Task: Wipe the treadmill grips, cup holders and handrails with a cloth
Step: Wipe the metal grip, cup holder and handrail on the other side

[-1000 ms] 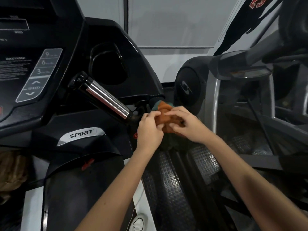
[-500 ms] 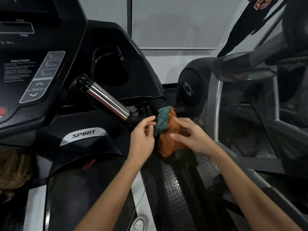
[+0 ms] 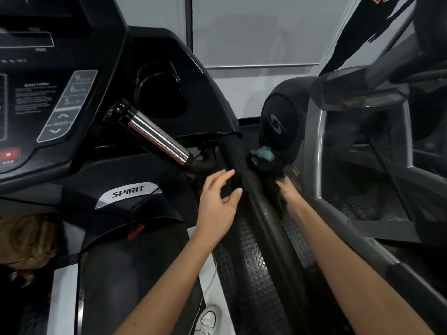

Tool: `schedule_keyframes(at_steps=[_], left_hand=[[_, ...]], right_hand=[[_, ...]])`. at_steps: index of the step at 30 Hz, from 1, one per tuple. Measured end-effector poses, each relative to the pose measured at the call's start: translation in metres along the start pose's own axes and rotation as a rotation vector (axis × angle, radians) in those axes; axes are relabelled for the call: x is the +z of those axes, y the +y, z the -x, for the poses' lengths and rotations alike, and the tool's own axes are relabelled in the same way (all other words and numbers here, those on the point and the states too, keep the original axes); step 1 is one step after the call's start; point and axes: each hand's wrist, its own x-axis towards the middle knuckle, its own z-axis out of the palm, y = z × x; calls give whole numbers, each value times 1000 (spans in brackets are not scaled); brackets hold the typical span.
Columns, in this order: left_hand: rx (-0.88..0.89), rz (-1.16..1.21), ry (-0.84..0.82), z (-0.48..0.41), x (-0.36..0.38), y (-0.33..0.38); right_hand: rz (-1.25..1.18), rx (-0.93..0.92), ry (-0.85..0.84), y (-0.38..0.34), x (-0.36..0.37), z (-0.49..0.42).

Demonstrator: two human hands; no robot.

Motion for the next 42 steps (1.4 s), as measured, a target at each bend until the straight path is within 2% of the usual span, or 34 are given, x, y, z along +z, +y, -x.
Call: schedule_keyframes(at_steps=[4, 10, 13, 16, 18, 19, 21, 23, 25, 28, 29, 33, 39, 42], left_hand=[[-25, -35, -33, 2, 4, 0], [32, -157, -16, 2, 12, -5], [-29, -114, -21, 6, 18, -5], [-90, -46, -46, 10, 20, -4], [-107, -30, -42, 10, 20, -2], [-116, -26, -41, 10, 20, -1], [-127, -25, -35, 10, 21, -1], [-105, -33, -12, 10, 22, -2], [-77, -53, 15, 9, 24, -2], [-78, -88, 54, 7, 26, -4], [-82, -96, 52, 7, 26, -4], [-125, -36, 13, 9, 27, 0], [-128, -33, 12, 10, 27, 4], [-128, -41, 13, 11, 27, 3]], right_hand=[[191, -208, -75, 21, -27, 26], [305, -340, -88, 2, -12, 18], [139, -218, -116, -3, -4, 14], [45, 4, -26, 8, -5, 18], [-13, 50, -17, 18, -11, 26], [49, 10, -10, 23, -14, 32], [188, -196, 2, 30, -23, 47], [178, -343, -39, 31, -29, 55], [319, -473, -65, 23, -23, 45], [416, -546, -57, 10, -9, 22], [368, -522, -76, 8, -8, 18], [-48, -239, -157, 17, -13, 26], [35, -114, -133, 29, -24, 60], [152, -101, -246, 31, -26, 81]])
